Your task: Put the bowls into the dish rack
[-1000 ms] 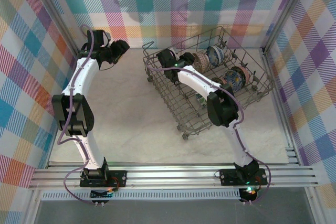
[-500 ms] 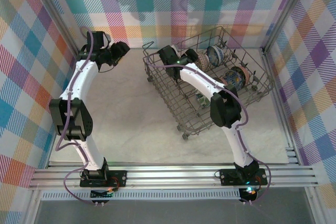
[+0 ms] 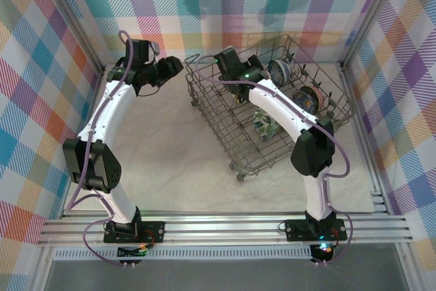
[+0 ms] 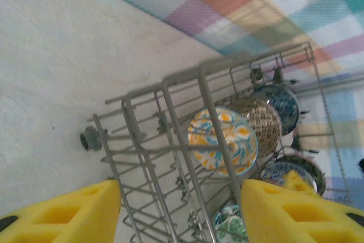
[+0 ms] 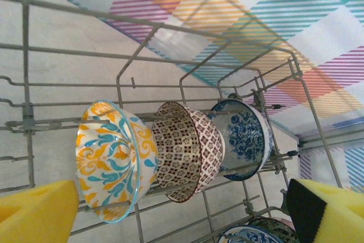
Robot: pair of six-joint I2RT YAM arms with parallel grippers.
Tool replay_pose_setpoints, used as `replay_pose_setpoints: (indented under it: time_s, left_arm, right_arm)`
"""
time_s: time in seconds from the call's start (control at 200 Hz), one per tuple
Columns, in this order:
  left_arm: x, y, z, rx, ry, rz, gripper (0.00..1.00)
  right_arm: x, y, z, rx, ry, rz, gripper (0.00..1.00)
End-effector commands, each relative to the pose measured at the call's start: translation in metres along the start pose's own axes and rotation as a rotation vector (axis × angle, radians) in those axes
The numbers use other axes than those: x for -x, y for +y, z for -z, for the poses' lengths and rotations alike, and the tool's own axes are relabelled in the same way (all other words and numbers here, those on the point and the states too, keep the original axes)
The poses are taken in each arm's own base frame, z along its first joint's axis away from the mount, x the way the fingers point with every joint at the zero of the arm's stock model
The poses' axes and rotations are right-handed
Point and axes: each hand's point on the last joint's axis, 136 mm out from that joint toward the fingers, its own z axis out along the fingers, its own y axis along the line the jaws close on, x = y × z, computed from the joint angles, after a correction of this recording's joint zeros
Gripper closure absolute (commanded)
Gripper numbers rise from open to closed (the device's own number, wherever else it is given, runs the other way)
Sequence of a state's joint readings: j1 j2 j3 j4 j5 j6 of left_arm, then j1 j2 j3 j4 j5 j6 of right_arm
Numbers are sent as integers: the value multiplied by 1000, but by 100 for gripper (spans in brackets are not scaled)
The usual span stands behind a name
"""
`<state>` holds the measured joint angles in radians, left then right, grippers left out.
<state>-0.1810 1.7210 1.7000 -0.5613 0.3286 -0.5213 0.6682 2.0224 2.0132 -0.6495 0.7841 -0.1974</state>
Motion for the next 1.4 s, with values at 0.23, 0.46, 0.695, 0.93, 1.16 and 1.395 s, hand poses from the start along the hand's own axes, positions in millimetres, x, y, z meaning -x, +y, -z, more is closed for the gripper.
replay_pose_setpoints:
  time_s: [0.23, 0.46, 0.695, 0.93, 1.16, 1.395]
  left_arm:
    - [-50, -40, 16, 142, 36, -177, 42]
    - [-75, -48, 4, 229, 107, -226, 41]
    - [-94, -42, -2, 316, 136, -257, 41]
    - [-109, -43, -19, 346, 189, -276, 42]
    - [-109, -36, -16, 382, 201, -286, 54]
    - [-112, -21, -22, 400, 254, -248, 74]
  right_arm:
    - [-2, -25, 33, 127, -37, -94, 5]
    - [-38, -51, 53, 142, -11, -158, 5]
    - [-72, -76, 61, 118, 11, -223, 5]
    - [-87, -94, 67, 129, 5, -284, 5]
    - [-91, -95, 60, 146, 13, -322, 5]
    - [-88, -97, 52, 168, 18, -358, 5]
